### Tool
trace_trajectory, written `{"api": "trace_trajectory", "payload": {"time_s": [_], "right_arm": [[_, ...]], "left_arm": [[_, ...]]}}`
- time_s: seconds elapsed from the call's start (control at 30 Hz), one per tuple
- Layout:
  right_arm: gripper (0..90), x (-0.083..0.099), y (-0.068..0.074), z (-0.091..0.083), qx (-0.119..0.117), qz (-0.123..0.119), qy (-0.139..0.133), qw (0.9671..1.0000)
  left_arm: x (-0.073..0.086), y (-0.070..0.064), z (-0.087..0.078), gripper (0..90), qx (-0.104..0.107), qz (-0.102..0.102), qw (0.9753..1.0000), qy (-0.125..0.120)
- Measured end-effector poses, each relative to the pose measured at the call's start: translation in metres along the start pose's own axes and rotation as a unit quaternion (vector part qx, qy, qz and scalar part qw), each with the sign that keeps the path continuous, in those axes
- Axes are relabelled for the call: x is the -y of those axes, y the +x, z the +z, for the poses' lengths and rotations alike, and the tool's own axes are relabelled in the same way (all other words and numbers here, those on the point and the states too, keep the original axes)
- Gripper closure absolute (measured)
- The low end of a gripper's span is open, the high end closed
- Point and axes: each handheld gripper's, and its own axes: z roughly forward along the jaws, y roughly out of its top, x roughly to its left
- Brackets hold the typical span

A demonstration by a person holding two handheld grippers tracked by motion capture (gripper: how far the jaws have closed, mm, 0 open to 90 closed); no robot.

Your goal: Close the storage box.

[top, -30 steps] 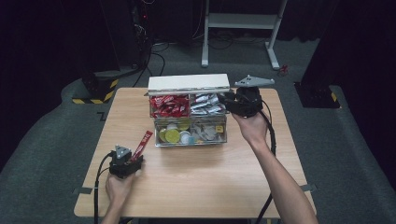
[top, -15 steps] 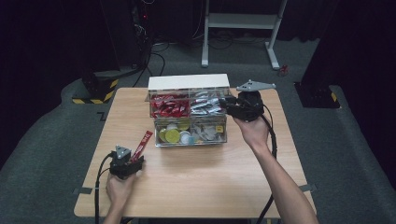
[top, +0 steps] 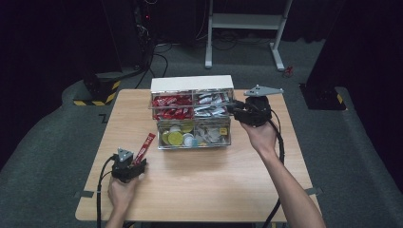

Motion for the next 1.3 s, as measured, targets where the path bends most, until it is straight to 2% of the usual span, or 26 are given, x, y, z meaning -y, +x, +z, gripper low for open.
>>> {"api": "trace_trajectory", "payload": {"time_s": [1.3], "right_arm": [[66.2,0.016,-0.002,-0.007,0.002,-0.009,0.009,0.9999]], "left_arm": [[0.000,0.000,0.000,39.9,-0.001,0.000,1.0000,0.001]]}}
